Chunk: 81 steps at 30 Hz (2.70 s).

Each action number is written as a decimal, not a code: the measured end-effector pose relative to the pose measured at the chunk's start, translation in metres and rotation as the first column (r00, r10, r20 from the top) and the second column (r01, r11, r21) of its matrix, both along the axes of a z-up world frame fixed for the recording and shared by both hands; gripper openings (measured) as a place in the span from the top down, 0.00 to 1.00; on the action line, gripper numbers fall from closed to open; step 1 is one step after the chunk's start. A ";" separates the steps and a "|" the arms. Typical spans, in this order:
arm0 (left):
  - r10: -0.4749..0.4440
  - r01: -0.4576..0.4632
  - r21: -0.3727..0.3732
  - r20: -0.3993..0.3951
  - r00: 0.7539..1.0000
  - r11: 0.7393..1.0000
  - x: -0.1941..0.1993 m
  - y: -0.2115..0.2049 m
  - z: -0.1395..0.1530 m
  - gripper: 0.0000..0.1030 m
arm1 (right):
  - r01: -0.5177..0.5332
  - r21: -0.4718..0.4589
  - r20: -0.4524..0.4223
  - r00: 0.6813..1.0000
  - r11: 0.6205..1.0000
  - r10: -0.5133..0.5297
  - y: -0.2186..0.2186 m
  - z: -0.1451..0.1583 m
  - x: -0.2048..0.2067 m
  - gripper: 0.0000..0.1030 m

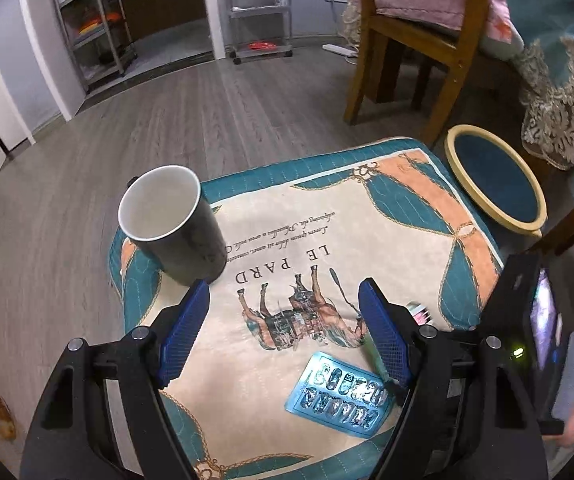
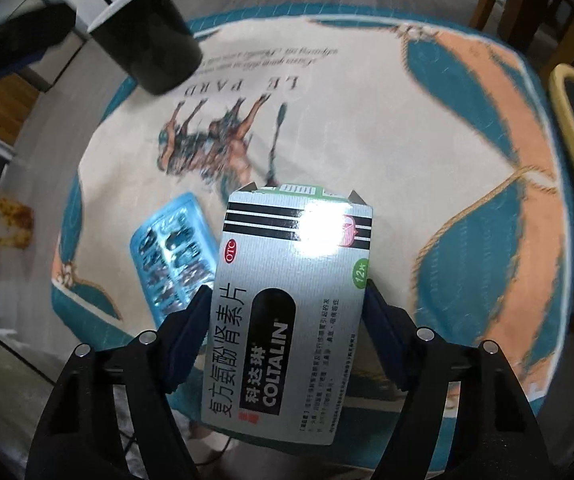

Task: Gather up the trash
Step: 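Grasp the white medicine box with the right tool while the left tool grasps the blue blister pack, then carry box and blister pack over the teal bin and open both tools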

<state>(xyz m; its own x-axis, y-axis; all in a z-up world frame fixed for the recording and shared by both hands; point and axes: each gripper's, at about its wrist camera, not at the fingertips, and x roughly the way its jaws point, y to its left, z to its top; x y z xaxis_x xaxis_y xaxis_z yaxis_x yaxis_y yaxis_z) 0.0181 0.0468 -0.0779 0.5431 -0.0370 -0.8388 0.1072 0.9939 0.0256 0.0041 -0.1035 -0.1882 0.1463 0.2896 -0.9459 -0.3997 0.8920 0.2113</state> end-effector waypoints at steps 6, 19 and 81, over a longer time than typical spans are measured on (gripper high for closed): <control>0.038 -0.039 -0.013 -0.041 0.998 0.999 -0.002 0.000 -0.007 0.26 | 0.078 0.011 0.037 0.996 0.997 -0.078 -0.032 0.017 0.014 0.28; 0.366 -0.385 -0.046 -0.222 0.904 0.922 -0.034 -0.040 -0.094 0.20 | 0.249 0.073 0.155 0.954 0.966 -0.258 -0.106 0.063 0.062 0.28; -0.387 0.395 -0.078 0.098 0.917 0.916 0.131 -0.306 -0.053 0.30 | 0.539 0.130 0.291 0.782 0.832 -0.552 -0.334 0.086 0.123 0.26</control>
<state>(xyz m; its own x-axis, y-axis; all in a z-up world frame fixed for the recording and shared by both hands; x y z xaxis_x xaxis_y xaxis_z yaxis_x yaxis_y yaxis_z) 0.1488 -0.2588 -0.1306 0.5332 -0.3362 -0.7763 0.4890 0.8713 -0.0414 0.1267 -0.4371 -0.1025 0.5672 0.1083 -0.8164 0.1021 0.9744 0.2002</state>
